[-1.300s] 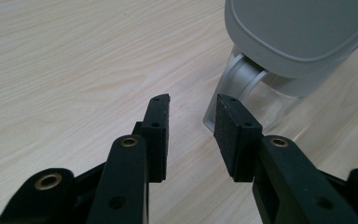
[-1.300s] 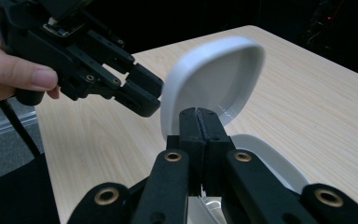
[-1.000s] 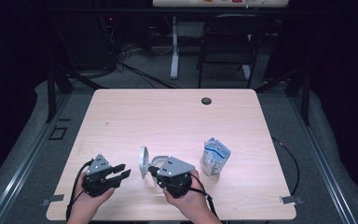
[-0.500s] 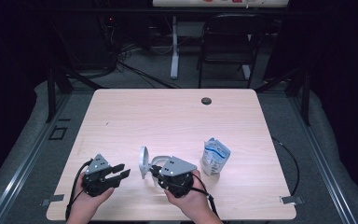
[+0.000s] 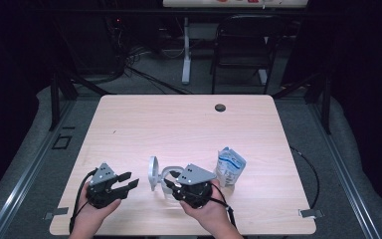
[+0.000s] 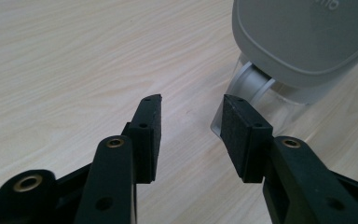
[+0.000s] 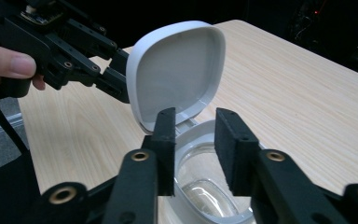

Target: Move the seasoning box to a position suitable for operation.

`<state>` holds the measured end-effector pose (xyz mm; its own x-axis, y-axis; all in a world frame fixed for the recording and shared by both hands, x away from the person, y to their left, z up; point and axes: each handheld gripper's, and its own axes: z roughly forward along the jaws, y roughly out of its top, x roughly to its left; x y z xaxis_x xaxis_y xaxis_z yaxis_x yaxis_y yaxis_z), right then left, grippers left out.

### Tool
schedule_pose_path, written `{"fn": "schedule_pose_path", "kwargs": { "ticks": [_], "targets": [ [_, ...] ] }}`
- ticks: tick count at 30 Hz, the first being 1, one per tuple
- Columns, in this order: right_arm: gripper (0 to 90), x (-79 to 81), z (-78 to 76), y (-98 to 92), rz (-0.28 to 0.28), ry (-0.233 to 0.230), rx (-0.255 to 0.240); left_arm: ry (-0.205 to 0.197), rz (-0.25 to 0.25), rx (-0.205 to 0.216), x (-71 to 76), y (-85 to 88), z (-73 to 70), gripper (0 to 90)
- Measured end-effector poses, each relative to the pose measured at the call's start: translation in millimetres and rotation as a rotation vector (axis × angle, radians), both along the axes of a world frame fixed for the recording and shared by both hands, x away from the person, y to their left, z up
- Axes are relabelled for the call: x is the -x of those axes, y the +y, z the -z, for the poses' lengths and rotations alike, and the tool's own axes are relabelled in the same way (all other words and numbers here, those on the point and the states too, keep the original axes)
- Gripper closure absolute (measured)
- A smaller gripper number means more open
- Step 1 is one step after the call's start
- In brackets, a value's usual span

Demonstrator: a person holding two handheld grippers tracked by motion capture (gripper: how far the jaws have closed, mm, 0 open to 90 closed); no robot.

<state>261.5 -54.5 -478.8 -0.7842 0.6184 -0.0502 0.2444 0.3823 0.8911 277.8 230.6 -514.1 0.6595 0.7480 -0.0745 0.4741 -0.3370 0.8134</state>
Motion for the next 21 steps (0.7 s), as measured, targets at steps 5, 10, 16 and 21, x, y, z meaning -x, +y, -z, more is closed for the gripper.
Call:
{"fn": "schedule_pose_path", "kwargs": {
  "ticks": [5, 10, 16, 21],
  "targets": [
    [62.5, 0.0, -2.5, -6.4, 0.011, -0.01, -0.01, -0.011, 0.002, 0.005, -0.9, 1.1, -4.4, 56.0],
    [61.3, 0.6, -7.7, -16.7, 0.033, -0.02, -0.019, -0.012, -0.004, 0.003, -2.1, 3.4, -8.0, 55.3],
    [61.2, 0.3, -15.5, -32.7, 0.062, -0.024, -0.034, -0.003, -0.005, 0.009, -4.8, 4.9, -9.5, 55.2],
    [61.2, -0.3, -20.3, -45.5, 0.09, -0.023, -0.045, 0.001, -0.014, 0.018, -7.2, 7.3, -10.9, 55.1]
  ]
}}
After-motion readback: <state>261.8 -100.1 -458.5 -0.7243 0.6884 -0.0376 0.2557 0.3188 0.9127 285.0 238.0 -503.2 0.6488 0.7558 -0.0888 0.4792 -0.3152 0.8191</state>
